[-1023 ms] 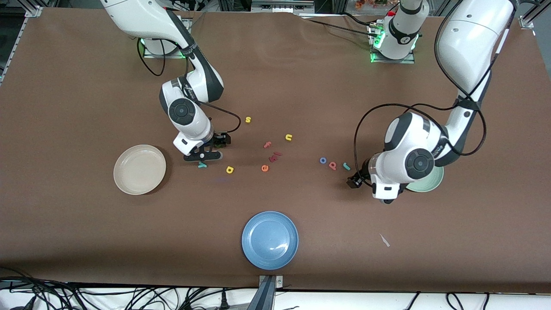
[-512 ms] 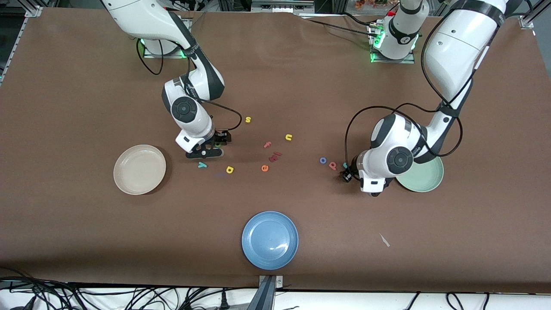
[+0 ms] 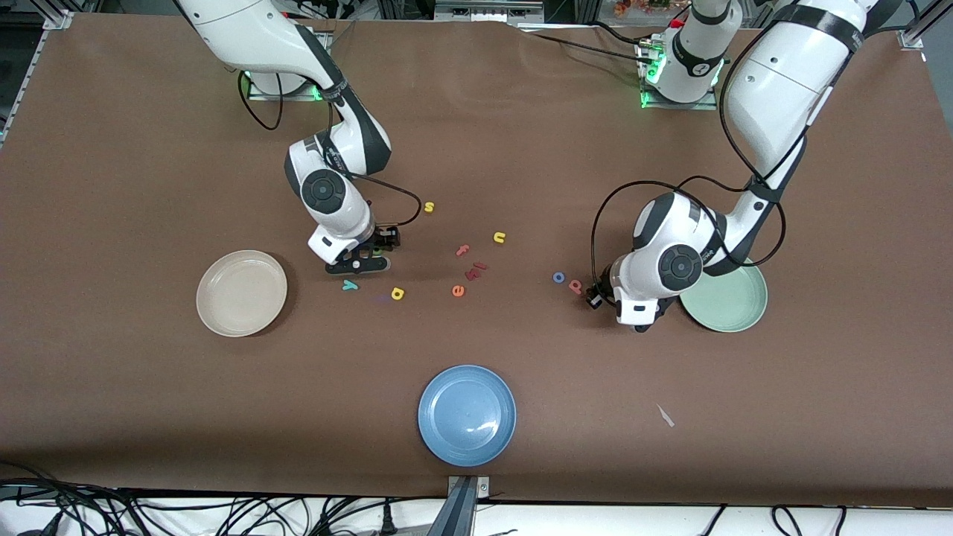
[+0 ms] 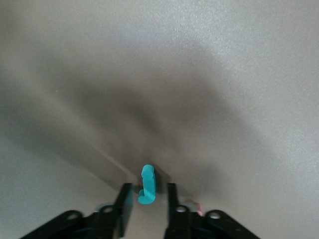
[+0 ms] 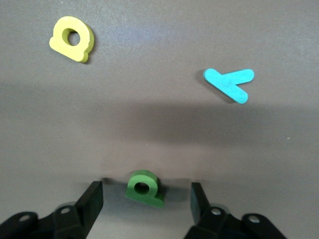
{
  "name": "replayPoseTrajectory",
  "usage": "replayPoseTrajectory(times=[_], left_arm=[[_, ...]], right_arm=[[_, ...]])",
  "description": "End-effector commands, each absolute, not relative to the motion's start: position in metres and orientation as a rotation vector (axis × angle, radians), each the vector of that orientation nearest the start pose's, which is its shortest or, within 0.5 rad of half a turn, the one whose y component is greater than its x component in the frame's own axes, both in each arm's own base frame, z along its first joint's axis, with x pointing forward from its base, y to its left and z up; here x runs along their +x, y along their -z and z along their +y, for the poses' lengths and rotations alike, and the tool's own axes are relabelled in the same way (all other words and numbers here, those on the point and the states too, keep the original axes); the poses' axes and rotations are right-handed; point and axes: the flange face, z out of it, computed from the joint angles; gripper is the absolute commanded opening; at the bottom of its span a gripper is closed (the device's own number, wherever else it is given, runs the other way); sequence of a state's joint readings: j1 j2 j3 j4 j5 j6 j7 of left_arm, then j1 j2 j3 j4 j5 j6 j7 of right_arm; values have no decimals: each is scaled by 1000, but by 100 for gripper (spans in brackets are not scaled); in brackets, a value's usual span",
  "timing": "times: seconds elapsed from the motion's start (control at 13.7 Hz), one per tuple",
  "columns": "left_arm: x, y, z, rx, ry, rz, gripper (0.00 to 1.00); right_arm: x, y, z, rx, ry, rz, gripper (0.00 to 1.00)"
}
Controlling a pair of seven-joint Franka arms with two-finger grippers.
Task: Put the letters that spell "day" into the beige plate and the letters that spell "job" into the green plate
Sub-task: 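Grasp the green letter with the right gripper while the left gripper grasps cyan j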
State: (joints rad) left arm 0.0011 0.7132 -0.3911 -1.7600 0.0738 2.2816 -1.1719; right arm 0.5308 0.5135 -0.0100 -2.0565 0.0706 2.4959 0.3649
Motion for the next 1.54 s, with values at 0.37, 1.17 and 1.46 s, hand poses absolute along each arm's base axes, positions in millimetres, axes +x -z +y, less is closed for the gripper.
replayPoseTrajectory(times=[0.37, 1.17, 1.46], left_arm=[[610, -194, -216, -2919, -298, -1212, 0], [619, -254, 6, -3024, -570, -634, 0], [612, -203, 38, -2930, -605, -489, 0]], right_arm=[[504, -174, 296, -3121, -123, -144, 43], [518, -198, 300, -3126, -167, -152, 16], [557, -261, 283, -3146, -307, -94, 14]])
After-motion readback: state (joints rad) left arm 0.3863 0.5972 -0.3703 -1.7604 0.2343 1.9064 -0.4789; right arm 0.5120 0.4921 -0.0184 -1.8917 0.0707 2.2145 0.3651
